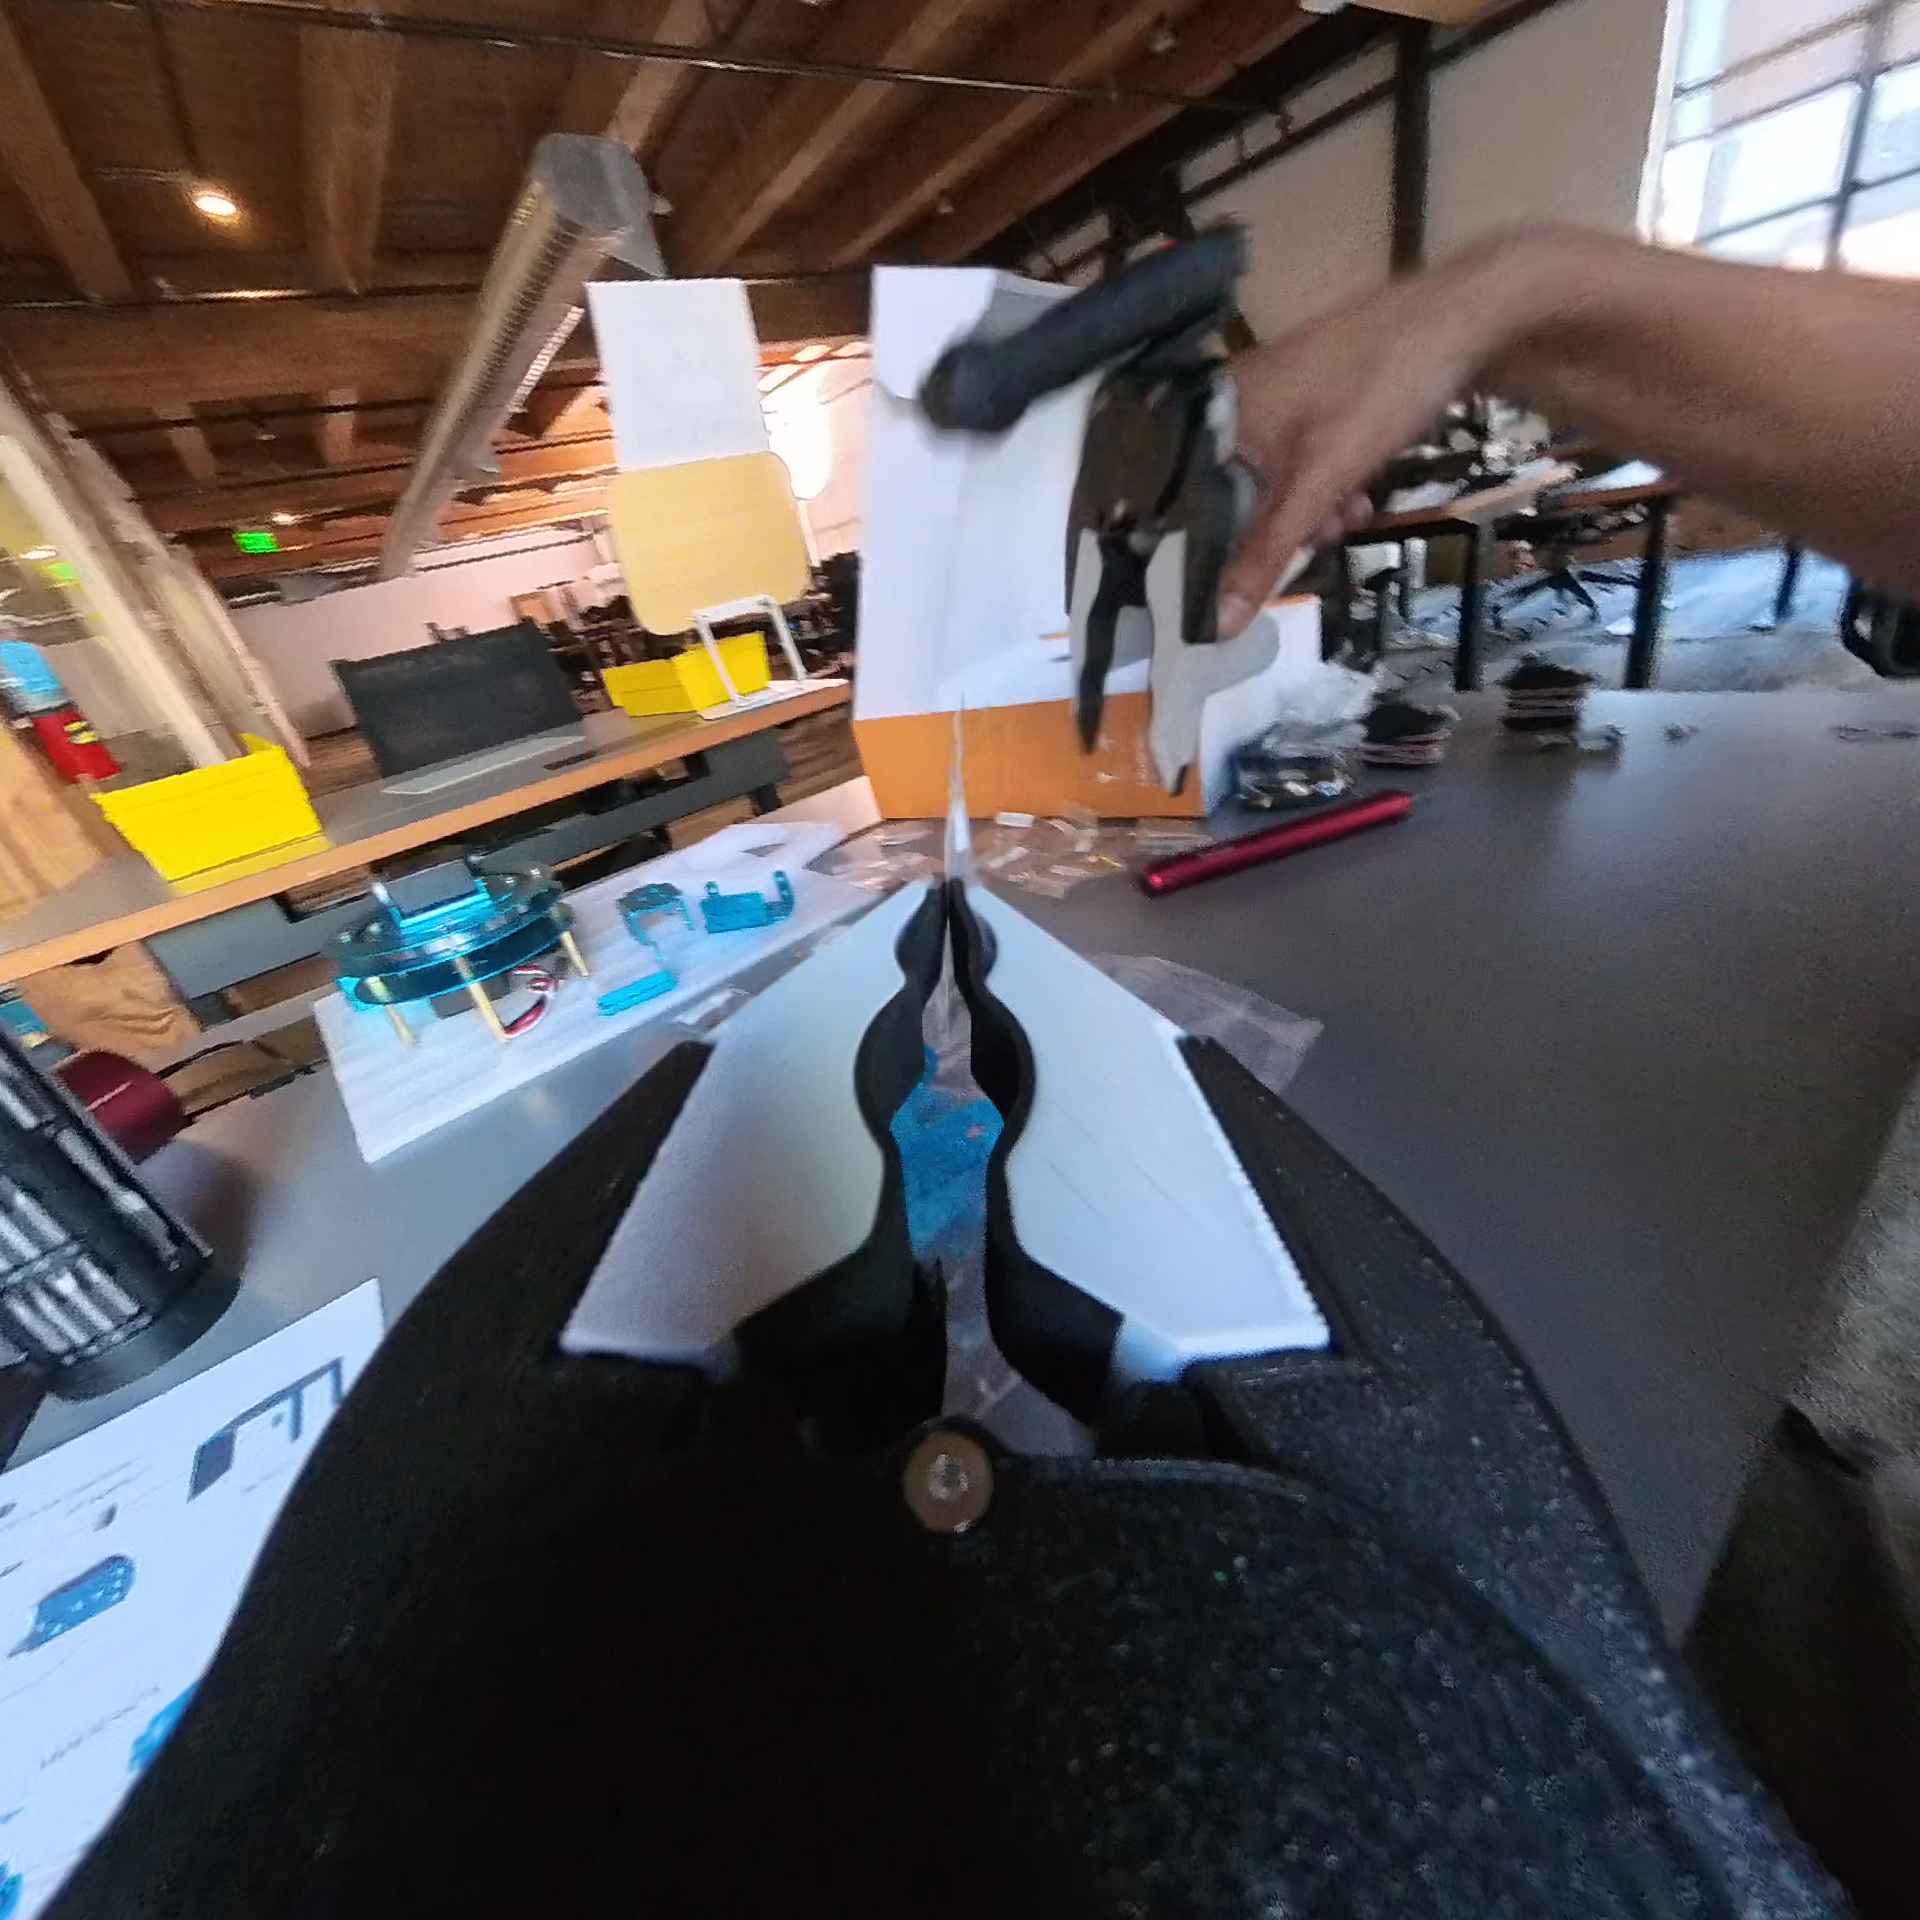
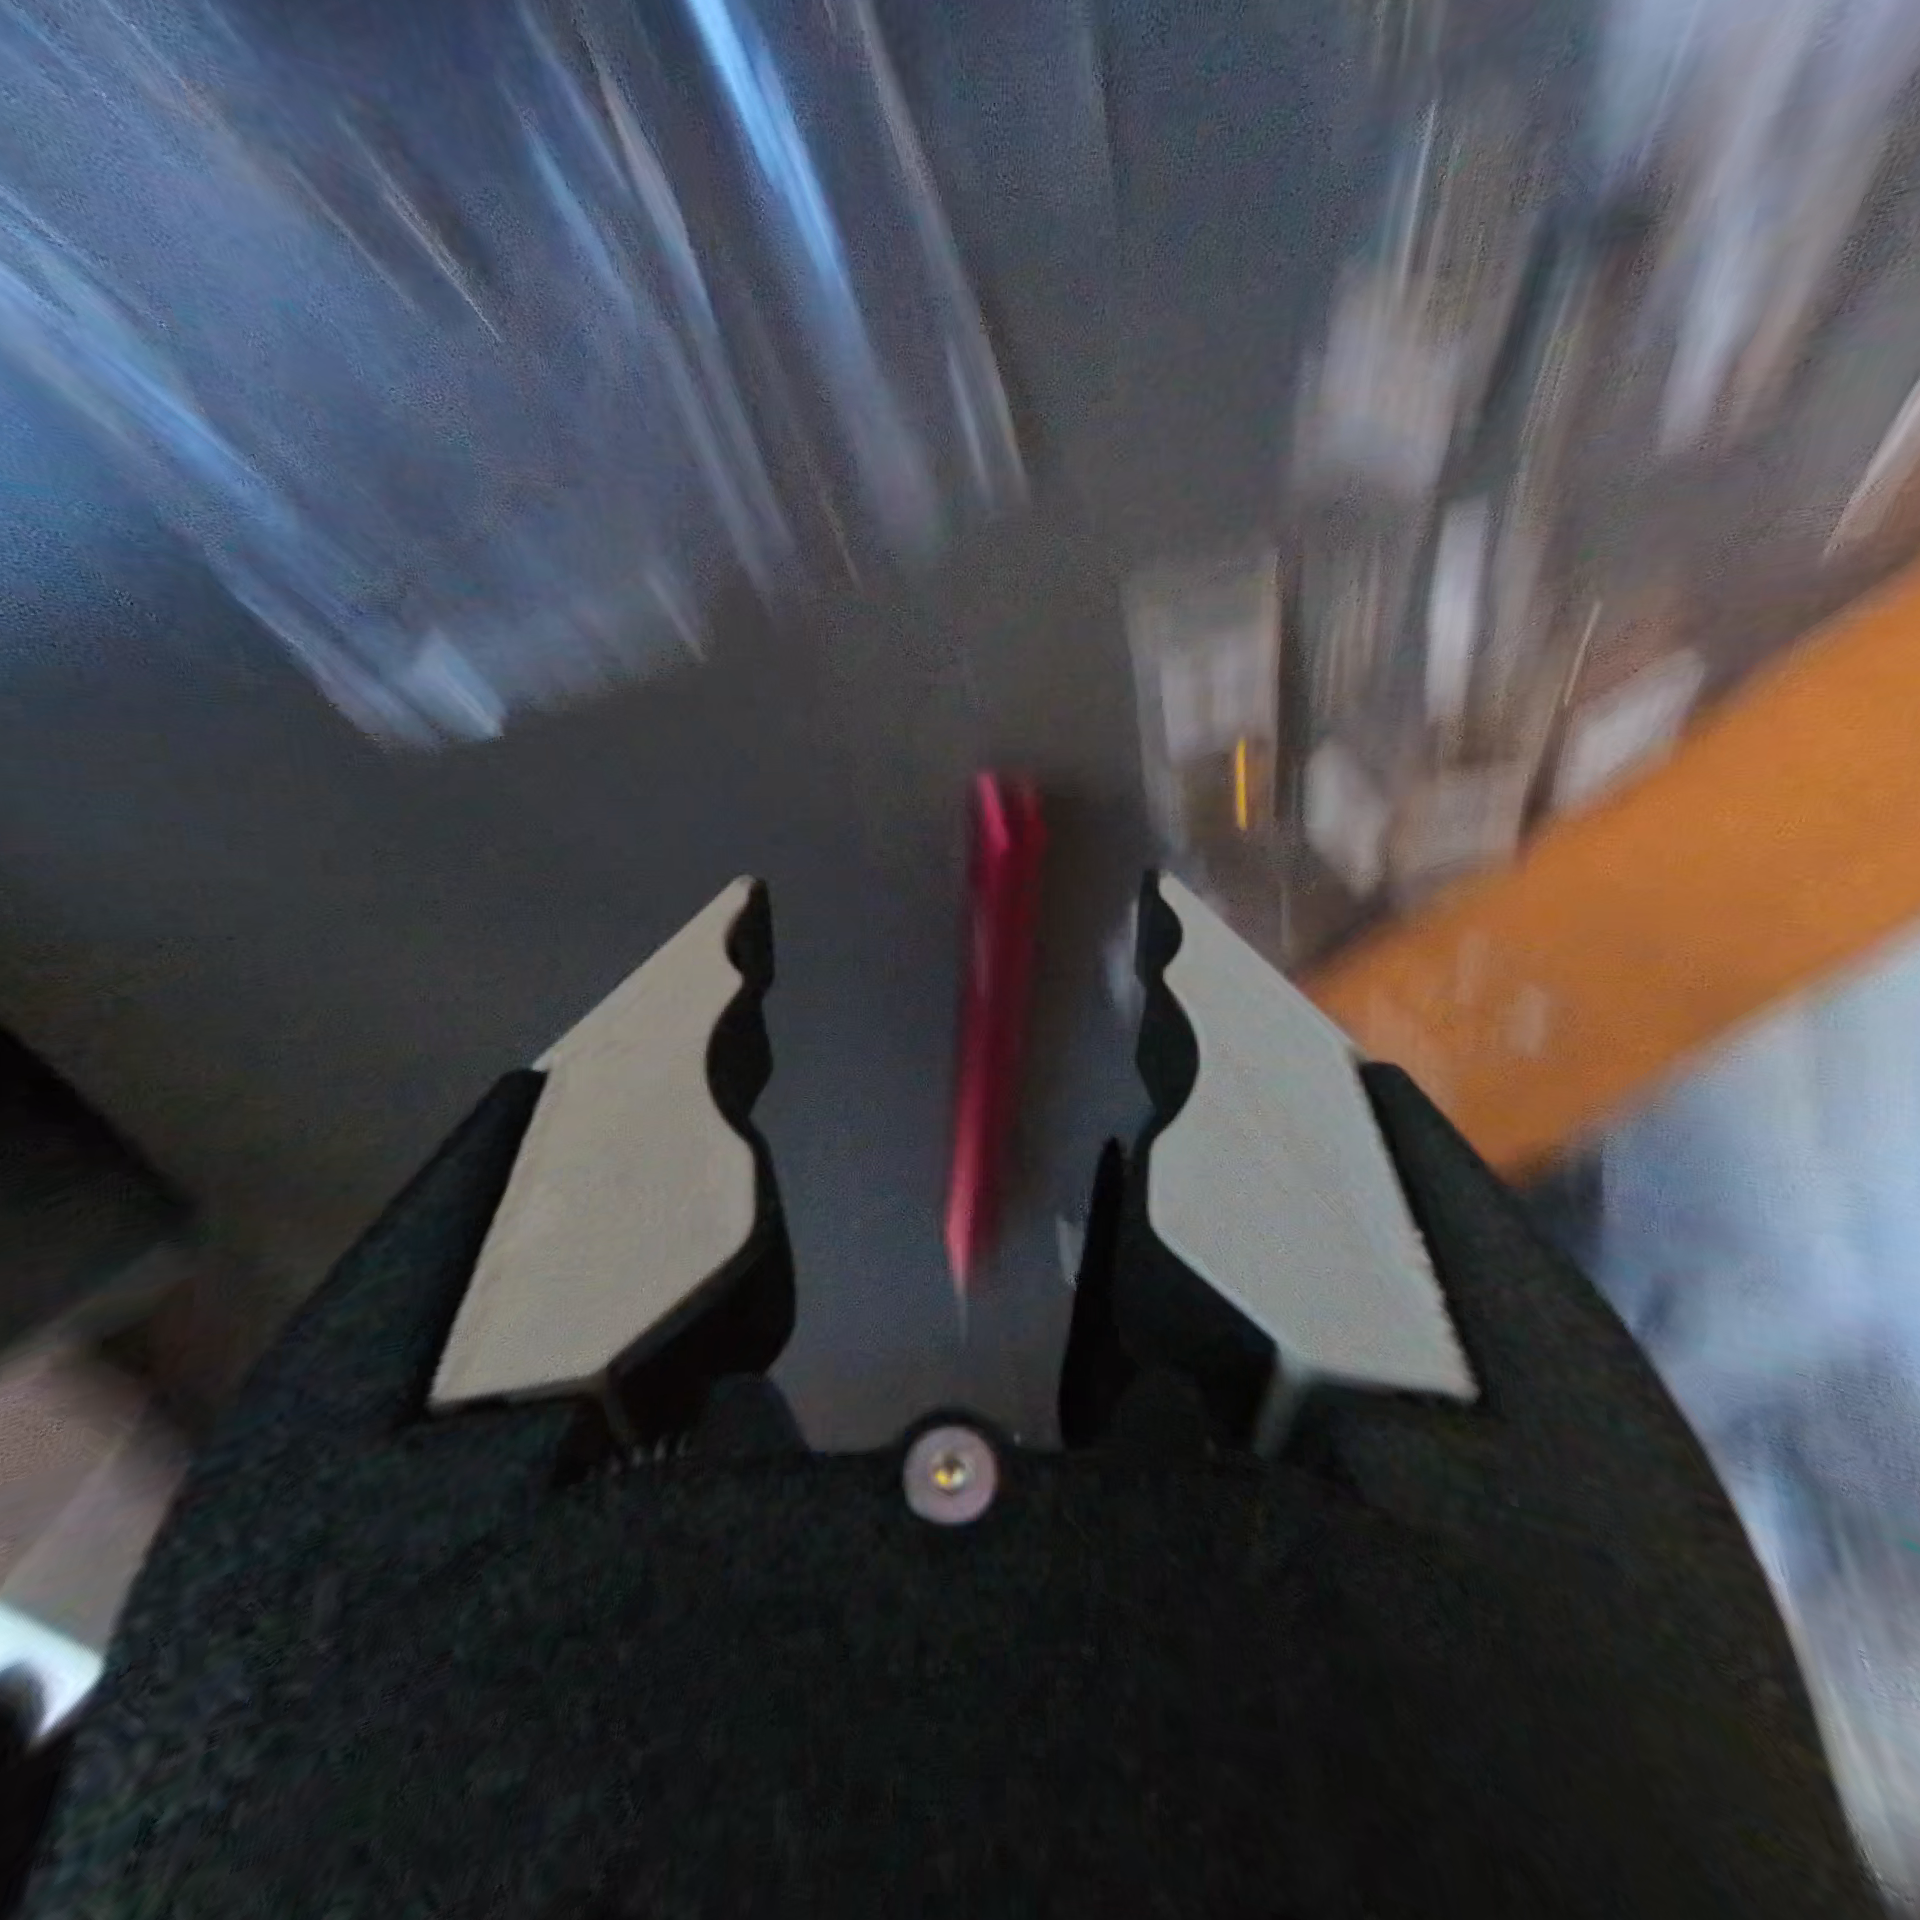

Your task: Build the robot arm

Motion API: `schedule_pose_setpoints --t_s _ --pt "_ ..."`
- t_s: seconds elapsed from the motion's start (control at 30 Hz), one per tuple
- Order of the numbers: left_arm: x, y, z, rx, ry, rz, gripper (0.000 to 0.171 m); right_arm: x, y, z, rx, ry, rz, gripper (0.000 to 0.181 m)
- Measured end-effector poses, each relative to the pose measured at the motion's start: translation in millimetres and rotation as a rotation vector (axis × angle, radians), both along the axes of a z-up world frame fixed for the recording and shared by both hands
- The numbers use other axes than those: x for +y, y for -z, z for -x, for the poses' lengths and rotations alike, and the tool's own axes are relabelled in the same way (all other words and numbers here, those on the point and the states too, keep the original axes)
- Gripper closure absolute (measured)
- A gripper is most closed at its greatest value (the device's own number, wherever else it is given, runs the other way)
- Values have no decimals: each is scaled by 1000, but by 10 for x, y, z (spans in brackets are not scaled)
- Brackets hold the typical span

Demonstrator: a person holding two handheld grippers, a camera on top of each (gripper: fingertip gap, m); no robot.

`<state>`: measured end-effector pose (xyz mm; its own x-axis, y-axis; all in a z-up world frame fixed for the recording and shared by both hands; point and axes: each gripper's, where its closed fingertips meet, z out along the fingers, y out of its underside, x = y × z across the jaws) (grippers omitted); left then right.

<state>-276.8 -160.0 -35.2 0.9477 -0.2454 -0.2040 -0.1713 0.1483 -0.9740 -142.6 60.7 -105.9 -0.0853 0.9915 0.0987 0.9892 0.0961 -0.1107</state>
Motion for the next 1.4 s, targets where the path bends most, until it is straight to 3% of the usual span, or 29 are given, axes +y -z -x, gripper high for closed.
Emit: schedule_pose_setpoints --t_s 0.07,0.13,0.17,0.2,0.23,0.33,0.43,0.53,0.9,1.0,1.1,1.27,1.4 --pt "79 -15 78 -34 -54 -19 171 -806 -492 871 623 -198 164 110" --pt "168 27 140 -38 -119 -19 171 -1519 -967 1246 1140 -266 363 127" --pt "209 60 164 -40 -150 -8 171 -1727 -1003 1334 1246 -264 415 126" --pt "241 81 212 -51 -198 -5 171 -1850 -962 1431 1294 -241 437 114" --pt "261 94 257 -68 -244 -5 171 -1921 -912 1511 1319 -223 432 100" --pt "293 110 231 -65 -297 -9 171 -1843 -793 1653 1376 -157 280 106" --pt "324 113 181 -28 -334 -18 171 -1856 -691 1686 1345 -126 302 114" --pt "378 135 107 -10 -327 -10 171 -1855 -760 1648 1405 -125 289 141" --pt "400 178 -17 49 -309 -7 171 -1813 -669 1569 1372 -156 241 142" --pt "396 176 -5 44 -312 -10 171 -1848 -686 1527 1390 -187 234 162" --pt "395 193 -14 44 -300 0 171 -1852 -654 1528 1387 -197 200 162" --pt "376 180 -7 42 -300 -10 171 -1805 -681 1475 1401 -165 339 147" --pt "366 171 6 31 -300 -14 171 -1813 -705 1410 1427 -180 465 150"
